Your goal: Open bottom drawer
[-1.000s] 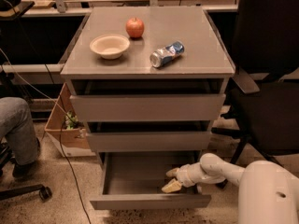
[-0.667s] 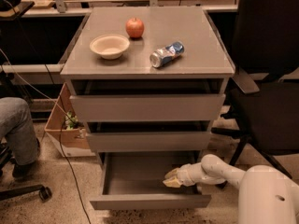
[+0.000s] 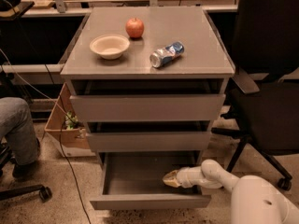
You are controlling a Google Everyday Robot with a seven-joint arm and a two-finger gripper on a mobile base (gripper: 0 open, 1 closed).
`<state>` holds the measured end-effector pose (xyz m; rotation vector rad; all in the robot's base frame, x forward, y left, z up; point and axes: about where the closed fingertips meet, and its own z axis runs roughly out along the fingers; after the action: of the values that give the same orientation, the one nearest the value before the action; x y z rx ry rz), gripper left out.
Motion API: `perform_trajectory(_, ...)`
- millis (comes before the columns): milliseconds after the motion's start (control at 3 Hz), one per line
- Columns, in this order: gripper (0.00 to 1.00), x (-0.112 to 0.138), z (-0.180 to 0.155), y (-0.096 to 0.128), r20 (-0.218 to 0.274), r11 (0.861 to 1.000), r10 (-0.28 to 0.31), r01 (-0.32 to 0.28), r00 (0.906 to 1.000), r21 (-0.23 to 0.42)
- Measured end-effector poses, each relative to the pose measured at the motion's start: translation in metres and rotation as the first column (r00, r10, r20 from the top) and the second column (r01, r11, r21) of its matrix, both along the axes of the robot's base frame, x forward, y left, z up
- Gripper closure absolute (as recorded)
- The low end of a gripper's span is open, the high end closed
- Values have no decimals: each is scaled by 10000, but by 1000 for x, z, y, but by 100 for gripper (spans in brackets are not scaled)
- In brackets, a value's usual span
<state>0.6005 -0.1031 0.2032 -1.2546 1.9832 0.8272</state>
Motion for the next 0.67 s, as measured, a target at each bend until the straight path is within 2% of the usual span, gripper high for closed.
perform_trajectory(333, 100, 0, -26, 6, -433, 9994, 225, -213, 9988, 273)
perform_trajectory(667, 100, -8, -43, 15, -1023, 9973, 636, -596, 9927, 418)
